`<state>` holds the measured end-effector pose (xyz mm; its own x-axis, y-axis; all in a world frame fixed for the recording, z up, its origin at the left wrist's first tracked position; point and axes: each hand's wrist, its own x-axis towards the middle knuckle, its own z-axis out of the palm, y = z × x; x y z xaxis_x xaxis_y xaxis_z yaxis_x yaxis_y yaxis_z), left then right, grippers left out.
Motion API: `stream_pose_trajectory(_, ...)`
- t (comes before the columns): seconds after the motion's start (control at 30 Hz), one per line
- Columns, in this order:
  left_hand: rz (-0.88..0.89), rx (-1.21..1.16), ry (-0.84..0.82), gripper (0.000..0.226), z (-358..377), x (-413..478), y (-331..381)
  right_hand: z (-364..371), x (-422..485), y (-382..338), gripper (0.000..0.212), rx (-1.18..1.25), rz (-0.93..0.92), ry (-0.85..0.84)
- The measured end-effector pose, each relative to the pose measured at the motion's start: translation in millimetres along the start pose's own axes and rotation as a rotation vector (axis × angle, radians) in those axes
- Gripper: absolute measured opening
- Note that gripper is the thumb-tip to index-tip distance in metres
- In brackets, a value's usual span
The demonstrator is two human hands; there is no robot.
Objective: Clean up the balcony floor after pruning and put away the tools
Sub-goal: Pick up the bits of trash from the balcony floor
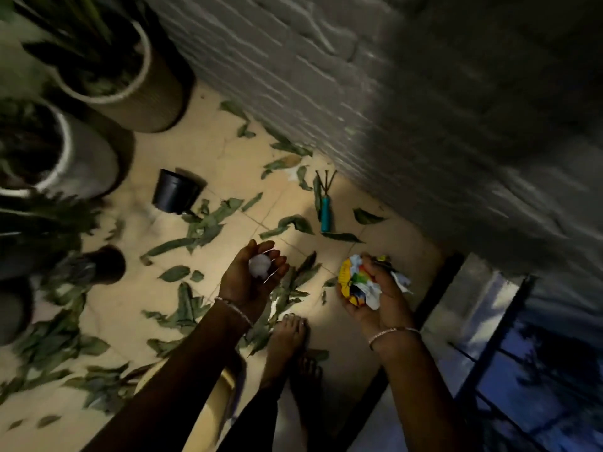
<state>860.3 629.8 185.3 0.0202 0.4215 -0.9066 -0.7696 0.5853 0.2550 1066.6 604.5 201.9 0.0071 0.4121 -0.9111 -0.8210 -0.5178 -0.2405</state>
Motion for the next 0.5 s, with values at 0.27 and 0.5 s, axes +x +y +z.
stream_pose_trajectory(0.27,0.162,-0.089,-0.062,0.023,-13,-198,82,111,-164,23,0.024,-0.208,0.018,-0.129)
stream_pose_trajectory(0.5,0.179,-0.405,0.002,0.024,-49,-369,111,170,-316,63,0.048,-0.337,0.095,-0.32)
